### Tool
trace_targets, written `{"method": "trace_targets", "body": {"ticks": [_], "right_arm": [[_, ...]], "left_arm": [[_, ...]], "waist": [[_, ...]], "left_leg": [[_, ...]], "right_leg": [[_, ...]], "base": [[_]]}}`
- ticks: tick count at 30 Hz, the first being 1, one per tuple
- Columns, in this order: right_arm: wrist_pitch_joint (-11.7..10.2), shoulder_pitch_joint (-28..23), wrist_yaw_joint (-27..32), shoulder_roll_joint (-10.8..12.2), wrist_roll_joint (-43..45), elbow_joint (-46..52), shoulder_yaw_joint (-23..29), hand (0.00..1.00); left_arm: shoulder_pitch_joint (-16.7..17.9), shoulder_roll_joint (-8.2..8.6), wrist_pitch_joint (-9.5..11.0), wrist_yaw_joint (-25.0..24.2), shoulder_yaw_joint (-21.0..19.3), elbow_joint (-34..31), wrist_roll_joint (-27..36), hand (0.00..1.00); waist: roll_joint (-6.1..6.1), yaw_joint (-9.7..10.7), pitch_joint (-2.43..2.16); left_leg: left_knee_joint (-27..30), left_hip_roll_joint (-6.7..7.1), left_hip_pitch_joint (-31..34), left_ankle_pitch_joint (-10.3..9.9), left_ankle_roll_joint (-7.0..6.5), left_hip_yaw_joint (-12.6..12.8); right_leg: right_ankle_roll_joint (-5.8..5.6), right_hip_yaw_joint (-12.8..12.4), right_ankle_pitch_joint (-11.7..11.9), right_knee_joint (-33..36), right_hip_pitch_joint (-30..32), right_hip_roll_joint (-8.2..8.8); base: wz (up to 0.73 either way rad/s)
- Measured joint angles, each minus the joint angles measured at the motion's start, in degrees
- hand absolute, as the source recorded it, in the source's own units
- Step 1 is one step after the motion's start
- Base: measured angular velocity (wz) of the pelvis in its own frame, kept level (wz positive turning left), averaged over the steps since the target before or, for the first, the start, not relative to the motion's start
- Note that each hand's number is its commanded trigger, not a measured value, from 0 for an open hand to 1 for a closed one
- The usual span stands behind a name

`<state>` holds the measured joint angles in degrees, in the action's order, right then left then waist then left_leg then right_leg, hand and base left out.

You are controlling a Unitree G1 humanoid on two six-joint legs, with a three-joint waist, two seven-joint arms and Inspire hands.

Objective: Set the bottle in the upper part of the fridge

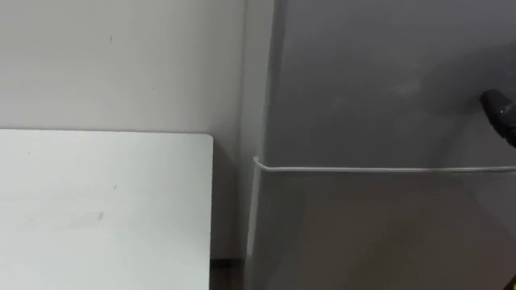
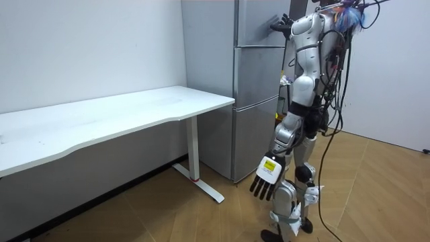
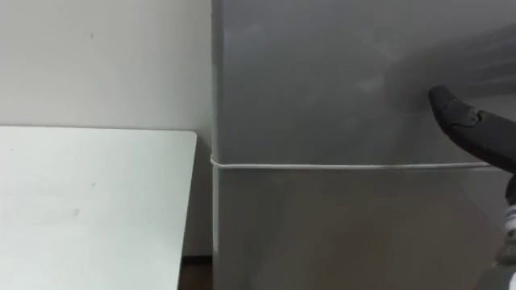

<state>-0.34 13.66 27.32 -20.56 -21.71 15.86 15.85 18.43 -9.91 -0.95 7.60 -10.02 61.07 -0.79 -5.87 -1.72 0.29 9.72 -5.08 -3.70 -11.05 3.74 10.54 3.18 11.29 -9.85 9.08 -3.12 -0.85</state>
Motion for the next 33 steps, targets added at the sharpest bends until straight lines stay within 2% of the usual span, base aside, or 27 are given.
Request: {"method": "trace_targets", "body": {"ticks": [8, 17, 20, 25, 33], "right_arm": [[0.6, 4.6, 0.1, 0.0, -0.5, -4.7, -1.1, 0.0], [-0.2, 9.3, 0.0, 0.0, -1.8, -12.6, -1.1, 0.0], [-0.3, 11.1, 0.0, 0.0, -2.3, -15.3, -1.1, 0.0], [-0.9, 14.4, -0.1, -0.7, -1.3, -21.1, -2.7, 0.0], [-0.6, 16.9, 0.0, -2.4, -0.6, -26.2, -4.2, 0.0]], "left_arm": [[-0.4, -0.04, -1.5, -3.3, -0.4, -0.9, -1.7, 0.0], [-0.4, -0.25, -1.8, -4.9, -0.5, -1.6, -4.6, 0.0], [-0.6, -0.27, -2.7, -5.2, -0.5, -1.6, -6.2, 0.0], [-0.2, -0.27, -4.1, -5.6, -0.5, -1.6, -6.5, 0.0], [-0.2, -0.27, -6.8, -5.6, -0.5, -2.7, -6.9, 0.0]], "waist": [[-0.45, -0.1, 0.12], [-0.48, 0.1, 0.04], [-0.37, 0.0, -0.03], [-0.2, 0.0, -0.18], [-0.2, -0.3, -0.4]], "left_leg": [[0.8, 0.07, 0.1, 0.0, -0.07, -0.2], [1.2, 0.66, 0.3, 0.5, -0.72, -2.3], [2.0, 0.81, 1.1, 0.5, -0.89, -3.1], [2.0, 0.83, 1.6, 0.7, -1.2, -3.5], [2.0, 1.07, 1.7, 1.3, -1.51, -3.7]], "right_leg": [[-0.01, -0.1, 0.0, -0.1, 0.4, 0.23], [-0.18, 1.3, 0.0, 0.8, -0.1, 0.96], [-0.98, 1.5, -0.1, 0.8, 0.1, 1.1], [-0.93, 1.7, 0.7, 0.9, 0.1, 1.03], [-1.03, 1.7, 1.5, 0.9, 0.1, 1.22]], "base": [[0.0], [0.07], [0.08], [-0.02], [0.0]]}}
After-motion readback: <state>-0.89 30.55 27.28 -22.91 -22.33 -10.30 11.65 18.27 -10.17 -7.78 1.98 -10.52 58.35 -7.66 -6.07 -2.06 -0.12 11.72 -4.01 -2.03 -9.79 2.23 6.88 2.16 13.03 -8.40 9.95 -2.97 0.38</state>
